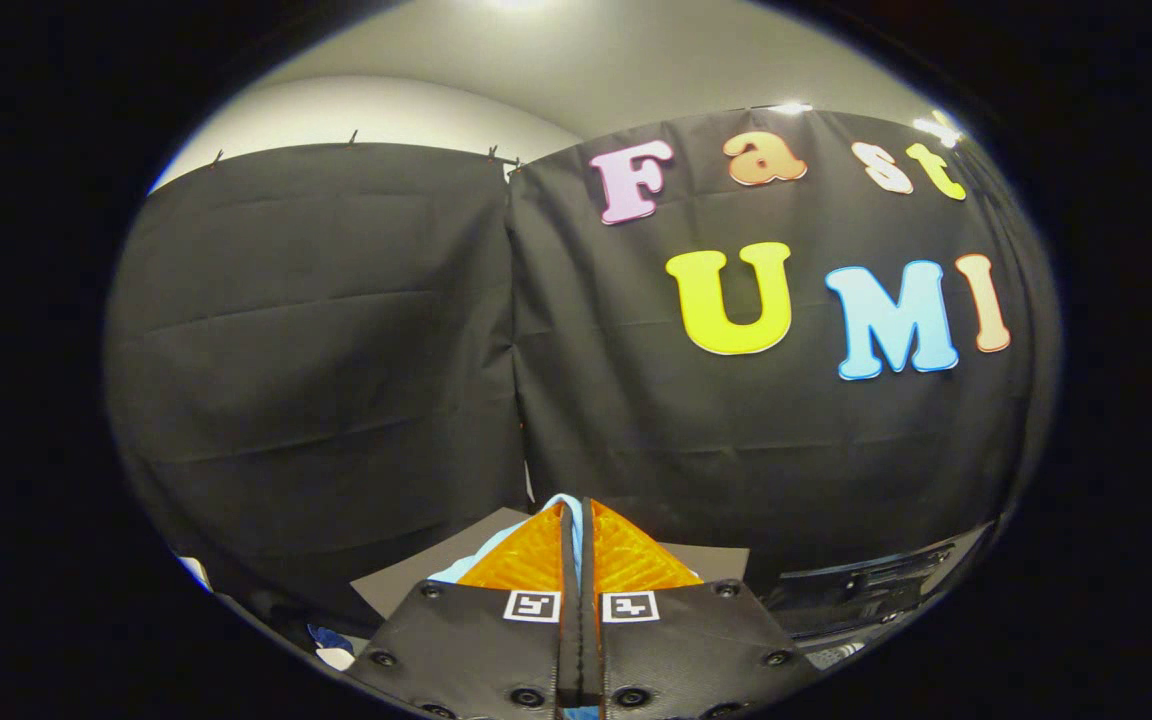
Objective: Put the clothes into the washing machine and then close the washing machine lid.
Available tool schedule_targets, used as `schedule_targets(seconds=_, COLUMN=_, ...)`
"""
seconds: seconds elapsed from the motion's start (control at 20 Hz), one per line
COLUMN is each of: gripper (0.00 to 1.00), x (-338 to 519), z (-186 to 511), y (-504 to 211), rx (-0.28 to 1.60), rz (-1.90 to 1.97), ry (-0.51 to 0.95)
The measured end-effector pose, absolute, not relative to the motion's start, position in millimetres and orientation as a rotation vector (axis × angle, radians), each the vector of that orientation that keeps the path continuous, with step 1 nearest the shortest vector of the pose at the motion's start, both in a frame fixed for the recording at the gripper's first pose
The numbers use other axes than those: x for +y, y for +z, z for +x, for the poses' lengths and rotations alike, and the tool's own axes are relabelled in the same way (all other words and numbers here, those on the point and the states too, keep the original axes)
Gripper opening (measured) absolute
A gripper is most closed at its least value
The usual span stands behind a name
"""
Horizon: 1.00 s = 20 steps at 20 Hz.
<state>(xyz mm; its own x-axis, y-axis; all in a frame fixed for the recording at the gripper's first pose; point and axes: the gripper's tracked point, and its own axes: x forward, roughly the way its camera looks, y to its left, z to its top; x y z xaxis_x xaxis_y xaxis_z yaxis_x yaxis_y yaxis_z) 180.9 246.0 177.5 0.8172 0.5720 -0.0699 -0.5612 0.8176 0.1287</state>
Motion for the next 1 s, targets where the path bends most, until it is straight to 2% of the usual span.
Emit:
schedule_targets(seconds=0.5, gripper=0.01, x=115.3, z=201.1, y=141.9, rx=0.149, rz=0.112, ry=0.409)
schedule_targets(seconds=1.0, gripper=0.01, x=36.7, z=222.7, y=60.3, rx=0.262, rz=0.113, ry=0.258)
